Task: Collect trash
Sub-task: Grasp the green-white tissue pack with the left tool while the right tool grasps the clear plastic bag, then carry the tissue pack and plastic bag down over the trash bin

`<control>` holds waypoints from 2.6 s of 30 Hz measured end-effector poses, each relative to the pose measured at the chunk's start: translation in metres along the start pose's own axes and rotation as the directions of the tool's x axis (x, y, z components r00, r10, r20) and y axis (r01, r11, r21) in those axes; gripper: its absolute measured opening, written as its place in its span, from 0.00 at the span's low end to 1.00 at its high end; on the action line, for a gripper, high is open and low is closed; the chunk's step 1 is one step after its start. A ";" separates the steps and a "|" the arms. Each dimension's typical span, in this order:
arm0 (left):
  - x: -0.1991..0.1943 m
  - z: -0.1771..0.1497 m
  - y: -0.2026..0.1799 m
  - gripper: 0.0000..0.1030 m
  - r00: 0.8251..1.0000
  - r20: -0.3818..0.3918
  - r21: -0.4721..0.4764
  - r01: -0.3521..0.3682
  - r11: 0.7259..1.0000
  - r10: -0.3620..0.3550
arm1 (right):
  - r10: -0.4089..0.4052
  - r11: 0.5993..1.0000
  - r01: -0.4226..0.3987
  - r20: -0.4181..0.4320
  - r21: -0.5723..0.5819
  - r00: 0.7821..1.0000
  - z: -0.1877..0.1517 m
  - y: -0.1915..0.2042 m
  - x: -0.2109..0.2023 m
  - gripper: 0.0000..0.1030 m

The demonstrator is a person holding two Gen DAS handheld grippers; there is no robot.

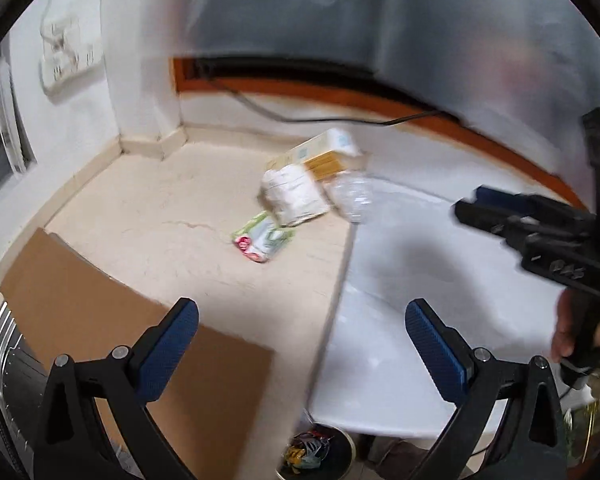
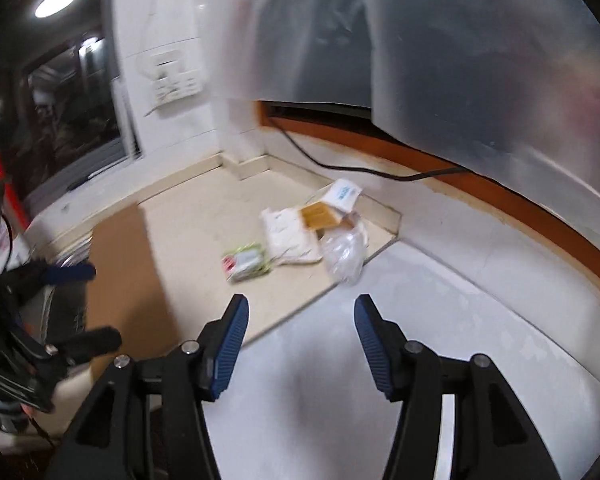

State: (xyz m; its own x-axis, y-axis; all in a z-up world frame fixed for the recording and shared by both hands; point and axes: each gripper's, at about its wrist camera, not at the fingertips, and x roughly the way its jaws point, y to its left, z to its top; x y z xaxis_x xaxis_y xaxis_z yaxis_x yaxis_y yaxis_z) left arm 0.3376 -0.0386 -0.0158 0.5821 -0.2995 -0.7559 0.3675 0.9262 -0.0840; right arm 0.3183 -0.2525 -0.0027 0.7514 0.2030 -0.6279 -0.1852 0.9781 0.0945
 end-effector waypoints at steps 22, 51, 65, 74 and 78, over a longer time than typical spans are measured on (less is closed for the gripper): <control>0.171 0.055 0.012 0.99 0.985 -0.151 0.165 -0.058 0.985 0.083 | 0.098 0.979 -0.073 -0.126 0.188 0.987 0.021 -0.060 0.167 0.54; 0.111 0.007 0.006 0.10 0.984 -0.173 -0.052 0.037 0.998 -0.046 | 0.105 0.989 -0.098 -0.063 0.109 0.992 -0.011 -0.030 0.086 0.21; -0.038 -0.090 -0.048 0.10 0.996 0.011 -0.041 0.093 0.995 -0.093 | 0.193 0.972 -0.189 -0.012 0.137 0.981 -0.101 0.022 -0.043 0.21; -0.068 -0.173 -0.054 0.10 0.996 0.037 -0.107 0.084 0.991 -0.080 | 0.258 0.964 -0.256 -0.022 0.071 0.966 -0.160 0.071 -0.086 0.21; -0.068 -0.211 -0.056 0.10 0.998 0.038 -0.090 0.044 0.995 -0.041 | 0.290 0.957 -0.288 -0.057 0.037 0.955 -0.187 0.088 -0.093 0.21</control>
State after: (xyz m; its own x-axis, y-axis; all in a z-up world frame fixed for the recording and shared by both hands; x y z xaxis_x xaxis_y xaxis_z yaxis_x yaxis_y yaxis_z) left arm 0.1241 -0.0221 -0.0971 0.5937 -0.3456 -0.7267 0.3259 0.9290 -0.1755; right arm 0.1137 -0.1940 -0.0806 0.6281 0.4747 -0.6165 -0.3705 0.8792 0.2995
